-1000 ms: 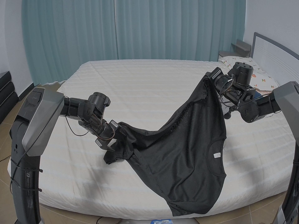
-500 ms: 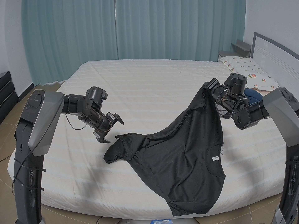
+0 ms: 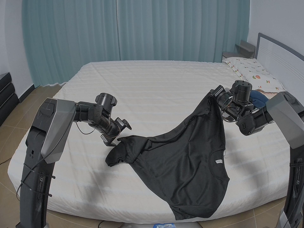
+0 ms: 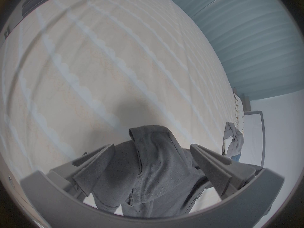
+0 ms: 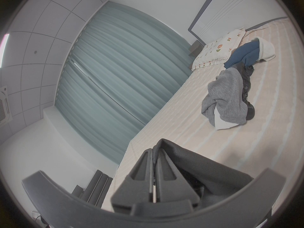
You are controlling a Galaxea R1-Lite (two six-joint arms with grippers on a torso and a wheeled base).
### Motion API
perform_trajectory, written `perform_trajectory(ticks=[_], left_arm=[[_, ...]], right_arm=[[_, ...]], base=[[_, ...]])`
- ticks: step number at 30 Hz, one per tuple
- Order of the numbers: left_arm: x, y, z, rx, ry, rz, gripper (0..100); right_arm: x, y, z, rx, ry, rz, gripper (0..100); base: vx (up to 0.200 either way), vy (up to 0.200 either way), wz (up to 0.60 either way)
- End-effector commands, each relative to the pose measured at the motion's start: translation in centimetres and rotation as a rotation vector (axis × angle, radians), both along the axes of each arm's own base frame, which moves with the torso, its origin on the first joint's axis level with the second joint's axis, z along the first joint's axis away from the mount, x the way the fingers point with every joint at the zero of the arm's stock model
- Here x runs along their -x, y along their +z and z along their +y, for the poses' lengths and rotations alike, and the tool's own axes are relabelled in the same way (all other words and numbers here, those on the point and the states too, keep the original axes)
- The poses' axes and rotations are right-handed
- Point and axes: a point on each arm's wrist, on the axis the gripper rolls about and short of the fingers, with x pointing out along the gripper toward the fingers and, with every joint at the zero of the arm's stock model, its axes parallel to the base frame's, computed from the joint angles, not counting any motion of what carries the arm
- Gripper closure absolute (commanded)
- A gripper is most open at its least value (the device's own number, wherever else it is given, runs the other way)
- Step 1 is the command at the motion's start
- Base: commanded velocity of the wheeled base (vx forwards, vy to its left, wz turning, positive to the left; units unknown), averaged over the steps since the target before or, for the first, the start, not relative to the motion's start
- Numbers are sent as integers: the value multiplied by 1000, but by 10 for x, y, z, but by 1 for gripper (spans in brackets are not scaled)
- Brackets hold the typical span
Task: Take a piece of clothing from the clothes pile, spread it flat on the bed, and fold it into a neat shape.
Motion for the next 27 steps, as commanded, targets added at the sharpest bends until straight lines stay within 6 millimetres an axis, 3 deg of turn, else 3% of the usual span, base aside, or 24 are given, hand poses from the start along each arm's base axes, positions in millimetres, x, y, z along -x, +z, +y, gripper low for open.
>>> perform_trajectory(ticks=[1, 15, 17, 22, 23, 27], left_arm=[[0, -1, 0, 0, 1, 0, 100], [1, -3, -4, -41, 13, -6, 100], [-2, 3, 7, -51, 48, -28, 100], [-11, 46, 46, -10, 154, -174, 100], [-11, 46, 46, -10, 154, -174, 100], [-20, 75, 83, 67, 291, -314, 100]], right_arm=[[1, -1, 2, 0, 4, 3, 100], [2, -2, 0, -3, -1, 7, 100], [2, 0, -2, -2, -4, 2, 100], [1, -1, -4, 3, -8, -10, 100], [1, -1, -4, 3, -8, -10, 100], [-5, 2, -6, -1, -8, -36, 100]], base=[[0, 0, 0], [0, 0, 0], [0, 0, 0], [0, 0, 0], [0, 0, 0], [0, 0, 0]])
